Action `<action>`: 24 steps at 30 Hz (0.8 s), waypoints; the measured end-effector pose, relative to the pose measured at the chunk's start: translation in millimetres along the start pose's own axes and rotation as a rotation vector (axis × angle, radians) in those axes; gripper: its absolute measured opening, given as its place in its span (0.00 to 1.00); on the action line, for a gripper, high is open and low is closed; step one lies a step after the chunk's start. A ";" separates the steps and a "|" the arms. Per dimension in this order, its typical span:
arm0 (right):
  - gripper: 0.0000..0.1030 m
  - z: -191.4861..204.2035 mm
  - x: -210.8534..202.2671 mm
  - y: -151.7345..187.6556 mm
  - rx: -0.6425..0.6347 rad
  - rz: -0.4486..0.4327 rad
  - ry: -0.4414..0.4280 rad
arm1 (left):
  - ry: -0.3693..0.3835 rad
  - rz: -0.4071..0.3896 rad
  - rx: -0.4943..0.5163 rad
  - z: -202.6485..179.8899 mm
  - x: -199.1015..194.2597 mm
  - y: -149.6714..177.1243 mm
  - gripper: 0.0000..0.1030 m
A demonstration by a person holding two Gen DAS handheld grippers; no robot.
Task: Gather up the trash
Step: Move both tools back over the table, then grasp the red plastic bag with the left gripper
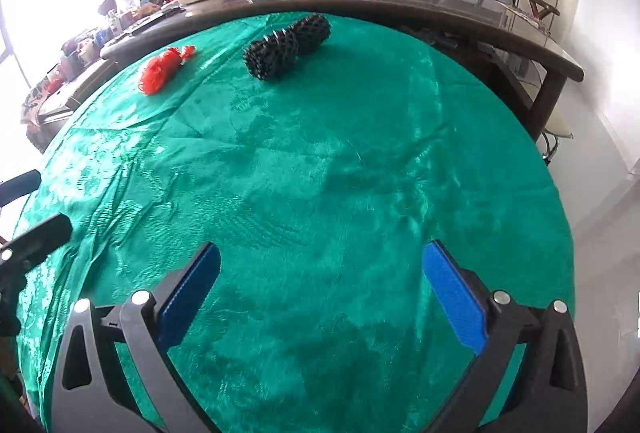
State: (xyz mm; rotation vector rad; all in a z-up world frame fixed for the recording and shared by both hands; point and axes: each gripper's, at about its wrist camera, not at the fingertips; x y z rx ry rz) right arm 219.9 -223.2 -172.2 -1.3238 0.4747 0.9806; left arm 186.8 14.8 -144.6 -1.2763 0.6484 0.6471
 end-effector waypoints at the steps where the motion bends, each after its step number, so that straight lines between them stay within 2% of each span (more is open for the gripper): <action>1: 0.95 0.9 1.7 0.3 0.005 0.004 0.004 | -0.001 0.000 0.003 3.2 3.6 -1.8 0.95; 11: 0.96 -2.7 7.9 3.4 0.006 0.030 0.026 | -0.002 0.009 0.062 1.1 25.2 -10.0 0.95; 13: 0.96 -4.1 9.4 0.4 0.011 0.034 0.018 | 0.026 0.033 0.077 7.5 36.5 -11.1 0.95; 17: 0.95 -12.4 14.9 -30.8 0.068 0.008 -0.013 | 0.059 0.053 0.010 43.0 60.2 -27.6 0.95; 20: 0.95 -9.9 23.2 -68.5 0.091 -0.034 -0.049 | 0.083 0.025 -0.070 76.0 78.2 -55.2 0.95; 24: 0.95 -2.3 48.3 -121.6 0.123 -0.062 -0.095 | 0.113 0.023 -0.128 96.7 106.2 -89.3 0.95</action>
Point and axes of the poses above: each gripper's, at about its wrist camera, not at the fingertips, and x roughly the way its jaws point, z to its left, y to its underside, and after that the axes turned 10 degrees about -y, right-handed
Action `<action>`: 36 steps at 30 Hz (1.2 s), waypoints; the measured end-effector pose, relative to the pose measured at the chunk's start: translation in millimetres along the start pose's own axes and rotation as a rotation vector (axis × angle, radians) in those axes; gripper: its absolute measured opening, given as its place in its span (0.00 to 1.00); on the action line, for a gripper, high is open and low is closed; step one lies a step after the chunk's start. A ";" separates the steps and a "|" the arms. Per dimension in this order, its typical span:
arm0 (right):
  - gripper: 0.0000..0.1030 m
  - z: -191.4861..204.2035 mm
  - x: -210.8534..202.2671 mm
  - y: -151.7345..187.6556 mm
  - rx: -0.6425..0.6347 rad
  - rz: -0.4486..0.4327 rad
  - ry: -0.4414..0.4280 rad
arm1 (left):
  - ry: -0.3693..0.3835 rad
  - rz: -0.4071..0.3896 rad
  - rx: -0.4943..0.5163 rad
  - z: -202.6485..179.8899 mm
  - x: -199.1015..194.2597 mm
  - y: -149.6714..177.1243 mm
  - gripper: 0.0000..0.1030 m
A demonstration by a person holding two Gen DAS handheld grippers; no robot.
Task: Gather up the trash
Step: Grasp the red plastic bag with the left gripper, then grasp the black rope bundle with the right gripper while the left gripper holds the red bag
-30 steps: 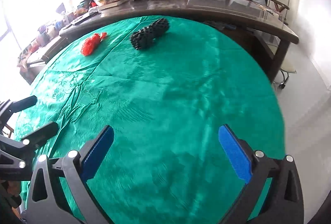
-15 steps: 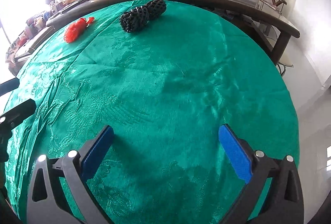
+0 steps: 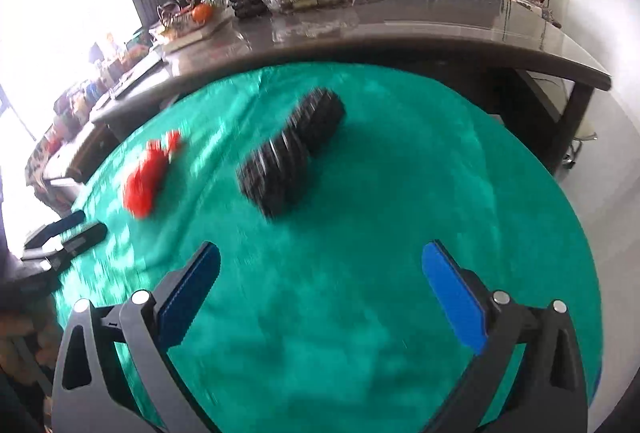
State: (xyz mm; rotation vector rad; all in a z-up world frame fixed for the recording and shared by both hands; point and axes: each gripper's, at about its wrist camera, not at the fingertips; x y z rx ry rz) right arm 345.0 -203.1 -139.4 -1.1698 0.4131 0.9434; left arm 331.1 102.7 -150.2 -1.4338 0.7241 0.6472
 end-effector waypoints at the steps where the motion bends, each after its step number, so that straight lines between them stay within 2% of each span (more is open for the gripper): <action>1: 0.95 1.5 6.1 -7.9 0.008 -0.002 -0.005 | -0.004 0.002 0.001 0.3 5.7 -6.6 0.95; 5: 0.95 6.5 43.5 -35.5 0.045 0.037 -0.011 | -0.045 0.021 0.015 -4.4 35.3 -32.0 0.95; 8: 0.92 6.9 60.6 -43.7 0.056 0.058 0.000 | -0.087 0.031 0.029 -8.9 57.2 -46.3 0.95; 10: 0.84 7.4 71.1 -46.0 0.053 0.085 0.013 | -0.103 0.043 0.018 -8.5 66.3 -50.5 0.95; 11: 0.76 6.2 74.0 -45.8 0.059 0.092 0.016 | -0.101 0.054 0.007 -8.3 71.9 -53.1 0.95; 12: 0.59 3.1 75.8 -44.9 0.071 0.096 0.014 | -0.100 0.061 0.004 -7.5 74.9 -53.5 0.95; 13: 0.47 0.5 75.4 -44.2 0.080 0.092 0.010 | -0.104 0.068 0.004 -8.0 78.5 -54.1 0.93; 14: 0.43 -1.7 73.2 -43.0 0.085 0.082 0.007 | -0.110 0.071 0.008 -8.9 81.7 -54.7 0.88; 15: 0.40 -2.8 68.8 -41.4 0.077 0.072 0.005 | -0.106 0.079 0.014 -8.6 84.9 -55.4 0.72; 16: 0.40 -2.7 62.7 -39.1 0.052 0.065 0.005 | -0.100 0.093 0.019 -9.2 87.2 -54.9 0.58; 17: 0.39 -2.8 56.6 -37.0 0.030 0.061 -0.004 | -0.110 0.088 0.023 -9.6 86.8 -53.7 0.53; 18: 0.39 -3.0 51.4 -35.7 0.012 0.058 -0.017 | -0.100 0.079 0.030 -10.2 84.7 -52.5 0.42; 20: 0.39 -1.6 33.2 -29.7 -0.035 0.052 -0.035 | -0.070 0.084 0.023 -10.7 79.5 -48.8 0.40; 23: 0.39 0.6 -7.3 -9.4 -0.121 0.050 -0.072 | -0.033 0.049 0.038 -19.7 51.7 -39.6 0.40; 29: 0.39 8.9 -81.4 63.7 -0.224 0.071 -0.145 | 0.088 0.016 0.072 -60.2 -30.4 4.8 0.40; 31: 0.39 9.6 -94.8 94.6 -0.225 0.076 -0.141 | 0.116 0.015 0.089 -77.7 -51.3 29.2 0.41; 34: 0.41 8.9 -99.1 120.3 -0.210 0.071 -0.107 | 0.120 0.012 0.113 -99.8 -71.9 65.9 0.41; 35: 0.44 6.4 -98.0 126.0 -0.198 0.072 -0.091 | 0.116 0.012 0.124 -106.6 -76.6 77.6 0.41; 36: 0.51 1.8 -96.2 132.2 -0.180 0.066 -0.064 | 0.113 0.012 0.128 -110.3 -78.8 84.5 0.42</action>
Point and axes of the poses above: each gripper's, at about its wrist camera, not at the fingertips, and x roughly the way its jaws point, z to its left, y to its underside, and after that the axes turned 10 degrees about -y, right-handed
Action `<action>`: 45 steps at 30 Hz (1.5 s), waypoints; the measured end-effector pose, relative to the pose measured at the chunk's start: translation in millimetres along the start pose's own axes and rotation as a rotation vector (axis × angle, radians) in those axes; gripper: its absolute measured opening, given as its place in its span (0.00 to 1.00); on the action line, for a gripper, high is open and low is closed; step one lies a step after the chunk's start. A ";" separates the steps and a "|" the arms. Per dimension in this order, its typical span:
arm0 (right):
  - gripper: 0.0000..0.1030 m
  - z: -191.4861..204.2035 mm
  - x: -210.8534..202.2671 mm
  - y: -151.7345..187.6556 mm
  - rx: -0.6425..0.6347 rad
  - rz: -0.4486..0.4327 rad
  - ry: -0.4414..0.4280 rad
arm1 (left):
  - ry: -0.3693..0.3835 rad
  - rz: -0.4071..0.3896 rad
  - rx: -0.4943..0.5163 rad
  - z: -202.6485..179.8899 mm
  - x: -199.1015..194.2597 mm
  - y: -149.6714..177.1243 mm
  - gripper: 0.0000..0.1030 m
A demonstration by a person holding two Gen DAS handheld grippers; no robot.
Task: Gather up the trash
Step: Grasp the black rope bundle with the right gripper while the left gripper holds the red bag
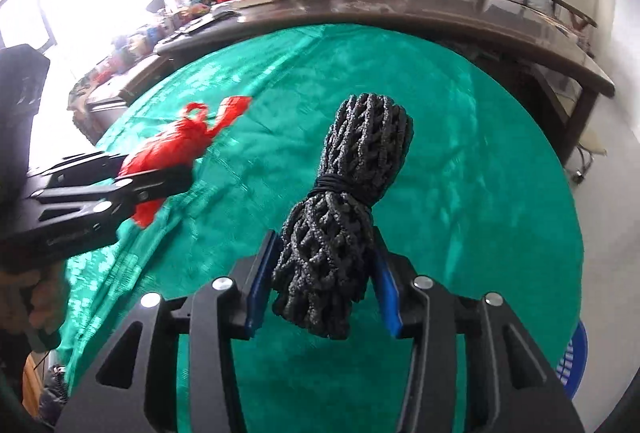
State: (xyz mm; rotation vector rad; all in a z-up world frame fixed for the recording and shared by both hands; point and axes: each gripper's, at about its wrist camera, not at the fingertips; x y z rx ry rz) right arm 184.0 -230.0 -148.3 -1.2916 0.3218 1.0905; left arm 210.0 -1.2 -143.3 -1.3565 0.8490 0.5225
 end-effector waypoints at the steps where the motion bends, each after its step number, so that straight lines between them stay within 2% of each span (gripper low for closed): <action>1: 0.57 -3.1 2.3 2.1 0.011 0.000 0.014 | -0.004 0.004 0.002 -4.3 -0.1 7.3 0.43; 2: 0.65 -6.0 3.5 7.7 0.020 0.002 0.030 | -0.009 0.011 0.003 -7.8 0.6 12.6 0.44; 3: 0.67 -10.0 7.6 11.6 0.030 0.008 0.052 | -0.017 0.016 0.004 -10.8 2.0 18.4 0.49; 4: 0.68 -12.4 10.1 13.8 0.035 0.016 0.059 | -0.023 0.018 0.006 -12.3 3.7 21.8 0.62; 5: 0.70 -14.1 14.0 15.8 0.040 0.027 0.060 | -0.031 0.016 0.007 -13.0 5.2 24.8 0.70; 6: 0.74 -13.1 13.0 16.9 0.027 0.015 0.061 | -0.048 0.012 0.012 -14.5 7.0 28.3 0.82; 7: 0.77 -11.4 14.6 16.4 0.020 0.022 0.075 | -0.068 0.012 0.018 -15.9 8.9 29.8 0.87; 13: 0.83 -7.8 25.3 16.6 -0.008 0.025 0.107 | -0.096 0.043 0.029 -17.3 19.9 34.0 0.96; 17: 0.84 -10.3 23.1 20.5 0.001 0.020 0.105 | -0.087 0.065 0.016 -14.4 28.6 37.8 0.96; 22: 0.84 -9.3 22.7 22.0 0.003 0.017 0.114 | -0.119 0.061 0.045 -18.9 34.2 40.9 0.96; 28: 0.84 -10.1 22.1 22.1 0.006 0.014 0.113 | -0.124 0.063 0.045 -19.9 34.5 42.3 0.95; 33: 0.84 -15.5 17.5 22.8 0.038 -0.012 0.073 | -0.146 0.067 0.063 -25.6 34.1 43.5 0.96; 42: 0.84 -16.7 15.0 22.3 0.059 -0.029 0.057 | -0.146 0.067 0.063 -24.0 33.8 43.5 0.96; 45: 0.84 -23.5 9.7 20.6 0.105 -0.024 0.011 | -0.141 0.067 0.061 -23.7 33.5 43.4 0.96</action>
Point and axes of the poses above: each gripper's, at about its wrist camera, not at the fingertips, and x roughly the way its jaws point, z to its left, y to its underside, and after that the axes turned 10 degrees about -y, right-handed
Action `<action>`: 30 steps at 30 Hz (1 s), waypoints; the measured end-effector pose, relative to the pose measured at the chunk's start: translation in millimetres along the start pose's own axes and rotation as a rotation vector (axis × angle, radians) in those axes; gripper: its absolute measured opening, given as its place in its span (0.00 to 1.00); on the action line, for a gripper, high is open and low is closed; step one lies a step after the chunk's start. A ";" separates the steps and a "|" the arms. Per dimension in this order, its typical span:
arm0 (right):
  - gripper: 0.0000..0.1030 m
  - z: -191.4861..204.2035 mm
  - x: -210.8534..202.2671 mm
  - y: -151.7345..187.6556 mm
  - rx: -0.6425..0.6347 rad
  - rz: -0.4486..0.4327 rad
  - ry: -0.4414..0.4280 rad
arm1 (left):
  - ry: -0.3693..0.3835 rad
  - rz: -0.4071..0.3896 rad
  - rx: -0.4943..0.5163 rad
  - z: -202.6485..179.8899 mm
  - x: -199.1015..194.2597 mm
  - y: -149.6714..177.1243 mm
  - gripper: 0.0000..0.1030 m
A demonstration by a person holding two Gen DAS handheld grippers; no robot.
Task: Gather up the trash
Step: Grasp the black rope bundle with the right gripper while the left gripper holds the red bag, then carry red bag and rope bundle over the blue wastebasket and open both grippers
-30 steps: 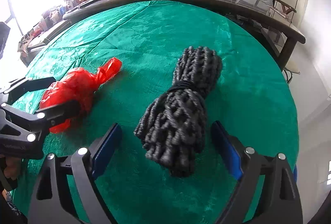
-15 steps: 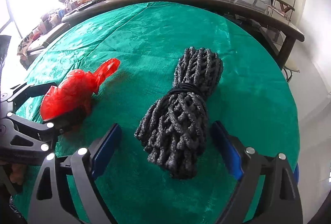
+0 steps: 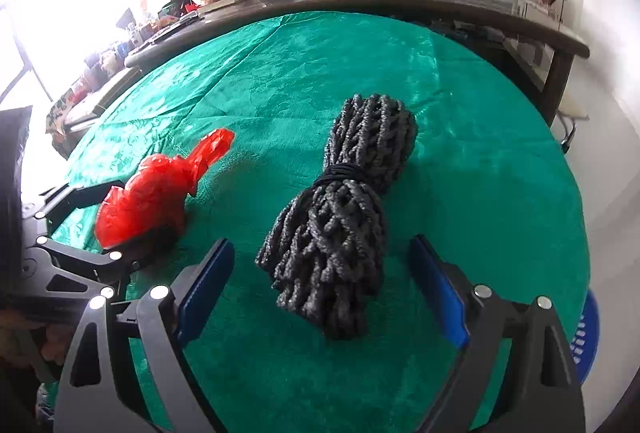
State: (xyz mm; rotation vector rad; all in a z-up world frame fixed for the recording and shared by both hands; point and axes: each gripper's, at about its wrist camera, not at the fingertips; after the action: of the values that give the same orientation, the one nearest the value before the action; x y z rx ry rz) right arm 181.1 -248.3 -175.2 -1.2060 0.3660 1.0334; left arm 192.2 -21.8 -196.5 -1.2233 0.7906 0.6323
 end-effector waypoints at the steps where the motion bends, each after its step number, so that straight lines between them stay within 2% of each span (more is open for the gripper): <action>1: 0.84 -2.6 -3.3 -2.0 0.019 0.010 -0.019 | 0.009 0.001 0.001 0.8 -0.3 -0.4 0.96; 5: 0.84 -7.8 -23.0 -20.6 0.034 0.039 -0.054 | 0.119 -0.001 -0.003 16.4 -10.9 -2.6 0.96; 8: 0.84 -11.0 -22.2 -41.1 0.052 0.111 -0.054 | 0.197 -0.008 -0.015 27.4 -22.5 -6.1 0.96; 11: 0.83 -12.3 -1.2 -56.3 0.059 0.230 -0.036 | 0.218 0.003 0.027 19.0 -25.5 -12.5 0.92; 13: 0.83 -14.3 9.3 -61.5 0.066 0.253 -0.025 | 0.194 0.014 0.073 8.4 -24.6 -17.0 0.83; 14: 0.79 -15.8 14.4 -63.0 0.076 0.267 -0.025 | 0.187 0.025 0.088 3.7 -22.7 -19.1 0.80; 15: 0.59 -17.3 20.0 -63.9 0.086 0.290 -0.024 | 0.180 0.037 0.099 -0.4 -20.4 -21.0 0.75; 16: 0.48 -18.9 23.7 -63.9 0.095 0.308 -0.026 | 0.170 0.048 0.108 -3.7 -18.2 -21.8 0.69; 17: 0.44 -19.1 22.6 -63.8 0.100 0.309 -0.026 | 0.154 0.059 0.121 -7.0 -16.1 -22.2 0.65; 18: 0.39 -18.0 20.1 -63.5 0.094 0.304 -0.025 | 0.140 0.064 0.135 -9.6 -14.8 -22.6 0.53; 19: 0.38 -16.2 15.4 -62.7 0.083 0.292 -0.023 | 0.140 0.070 0.145 -11.8 -13.8 -22.8 0.38; 20: 0.38 -15.4 8.8 -62.1 0.075 0.278 -0.029 | 0.155 0.075 0.148 -12.8 -13.7 -22.8 0.30; 26: 0.37 -23.1 -43.1 -60.4 0.067 0.184 -0.058 | 0.209 0.020 0.138 -17.8 -36.2 -25.9 0.27; 30: 0.37 -45.4 -86.6 -50.9 0.090 0.123 -0.046 | 0.274 -0.018 0.151 -40.3 -60.6 -33.4 0.26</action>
State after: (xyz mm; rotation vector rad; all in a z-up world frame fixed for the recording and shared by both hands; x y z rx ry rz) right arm 189.5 -328.0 -99.5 -1.0879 0.4505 1.1374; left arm 175.4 -69.3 -134.2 -1.1907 1.0360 0.3866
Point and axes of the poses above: each gripper's, at about its wrist camera, not at the fingertips, and x roughly the way its jaws point, z to its left, y to its underside, and after that the axes turned 10 degrees about -y, right-handed
